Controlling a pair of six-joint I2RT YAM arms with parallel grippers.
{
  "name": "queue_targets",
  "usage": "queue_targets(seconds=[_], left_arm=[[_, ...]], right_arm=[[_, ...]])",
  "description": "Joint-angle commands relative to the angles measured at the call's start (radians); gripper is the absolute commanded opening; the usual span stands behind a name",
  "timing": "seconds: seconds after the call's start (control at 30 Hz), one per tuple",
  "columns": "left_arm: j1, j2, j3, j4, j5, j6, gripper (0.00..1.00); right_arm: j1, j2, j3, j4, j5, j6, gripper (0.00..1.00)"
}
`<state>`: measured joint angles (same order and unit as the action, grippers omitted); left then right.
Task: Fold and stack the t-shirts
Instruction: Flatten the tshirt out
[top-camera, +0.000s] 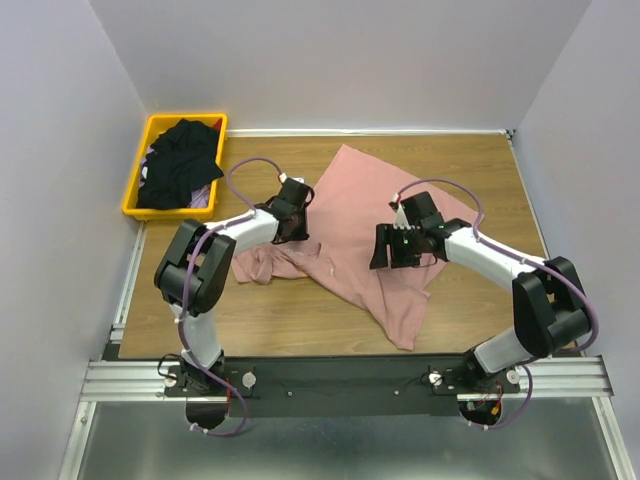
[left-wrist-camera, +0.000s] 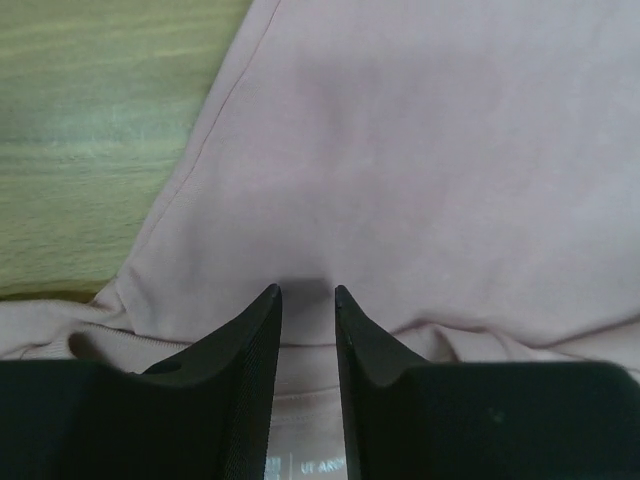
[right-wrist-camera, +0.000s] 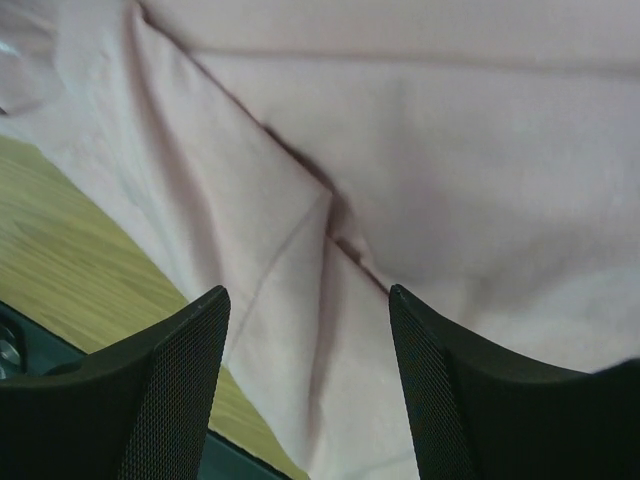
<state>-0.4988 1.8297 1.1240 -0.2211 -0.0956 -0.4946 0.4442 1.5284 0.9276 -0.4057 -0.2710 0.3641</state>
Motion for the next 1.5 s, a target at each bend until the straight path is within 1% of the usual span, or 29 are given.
queue_targets(seconds=[0.0,0.1,0.2,0.3,0.33,0.37,0.4,0.47,0.5,0.53,0.57,0.63,0.67,0.73,0.8,0.83,0.93,1.07,1.1,1.13,1.17,1.2,1.23,1.27,1.3,1.33,1.4,1.43,1.47], left_arm=[[-0.006,0.068,0.060,-0.047,-0.067,0.020,0.34],[-0.004,0.153,0.117,-0.078,-0.088,0.045,0.32],[0.012,0.255,0.256,-0.110,-0.110,0.083,0.30],[0.034,0.353,0.368,-0.145,-0.145,0.134,0.29],[0.039,0.403,0.460,-0.155,-0.156,0.154,0.29],[0.040,0.425,0.505,-0.161,-0.161,0.172,0.29],[0.040,0.450,0.590,-0.164,-0.173,0.216,0.29],[0.040,0.508,0.673,-0.165,-0.171,0.257,0.29],[0.040,0.525,0.738,-0.158,-0.173,0.287,0.30],[0.040,0.540,0.761,-0.147,-0.171,0.300,0.32],[0.040,0.557,0.779,-0.138,-0.167,0.313,0.36],[0.040,0.559,0.809,-0.104,-0.164,0.327,0.39],[0.042,0.553,0.812,-0.092,-0.161,0.327,0.43],[0.042,0.525,0.797,-0.052,-0.158,0.327,0.48],[0.042,0.436,0.765,-0.012,-0.151,0.314,0.55],[0.040,0.436,0.755,-0.003,-0.151,0.311,0.56],[0.040,0.323,0.712,0.020,-0.151,0.297,0.57],[0.040,0.125,0.637,0.037,-0.148,0.281,0.57],[0.042,0.091,0.617,0.037,-0.148,0.277,0.57],[0.042,0.059,0.576,0.034,-0.145,0.274,0.57],[0.040,-0.010,0.553,0.032,-0.144,0.272,0.57],[0.042,-0.044,0.528,0.026,-0.139,0.260,0.57],[0.040,-0.081,0.479,0.023,-0.139,0.257,0.57],[0.040,-0.152,0.452,0.016,-0.138,0.249,0.57],[0.040,-0.193,0.423,0.005,-0.141,0.243,0.57],[0.042,-0.269,0.366,-0.004,-0.147,0.229,0.57],[0.042,-0.346,0.309,-0.021,-0.170,0.214,0.57],[0.040,-0.387,0.246,-0.027,-0.177,0.199,0.57],[0.042,-0.467,0.212,-0.027,-0.185,0.194,0.57]], right_arm=[[0.010,-0.065,-0.067,-0.047,-0.013,-0.005,0.72],[0.010,-0.100,-0.101,-0.053,0.003,-0.005,0.72],[0.010,-0.125,-0.116,-0.083,0.065,-0.013,0.72],[0.010,-0.139,-0.119,-0.105,0.091,-0.025,0.71],[0.010,-0.143,-0.121,-0.113,0.119,-0.025,0.71],[0.010,-0.146,-0.121,-0.116,0.136,-0.028,0.71],[0.010,-0.143,-0.118,-0.114,0.168,-0.030,0.71],[0.010,-0.129,-0.099,-0.114,0.196,-0.022,0.71],[0.010,-0.122,-0.090,-0.114,0.213,-0.024,0.70],[0.010,-0.110,-0.078,-0.114,0.214,-0.027,0.69],[0.010,-0.085,-0.061,-0.114,0.219,-0.030,0.68],[0.010,-0.062,-0.049,-0.110,0.211,-0.037,0.66],[0.010,-0.041,-0.039,-0.107,0.205,-0.039,0.65],[0.010,-0.021,-0.035,-0.101,0.179,-0.050,0.61],[0.010,0.004,-0.035,-0.090,0.156,-0.054,0.57],[0.010,0.009,-0.038,-0.085,0.151,-0.054,0.56],[0.010,0.024,-0.061,-0.070,0.151,-0.056,0.50],[0.010,0.019,-0.072,-0.064,0.145,-0.063,0.37],[0.010,0.015,-0.070,-0.064,0.145,-0.065,0.30],[0.008,0.010,-0.069,-0.065,0.144,-0.067,0.26],[0.010,-0.002,-0.065,-0.065,0.139,-0.073,0.21],[0.008,-0.008,-0.065,-0.067,0.133,-0.079,0.12],[0.010,-0.016,-0.065,-0.068,0.112,-0.082,0.07],[0.010,-0.027,-0.062,-0.074,0.098,-0.083,0.01],[0.011,-0.049,-0.049,-0.081,0.076,-0.082,0.01],[0.013,-0.066,-0.041,-0.090,0.022,-0.076,0.01],[0.028,-0.105,-0.009,-0.094,-0.029,-0.057,0.01],[0.057,-0.109,0.003,-0.094,-0.075,-0.035,0.01],[0.077,-0.111,0.023,-0.094,-0.094,-0.021,0.01]])
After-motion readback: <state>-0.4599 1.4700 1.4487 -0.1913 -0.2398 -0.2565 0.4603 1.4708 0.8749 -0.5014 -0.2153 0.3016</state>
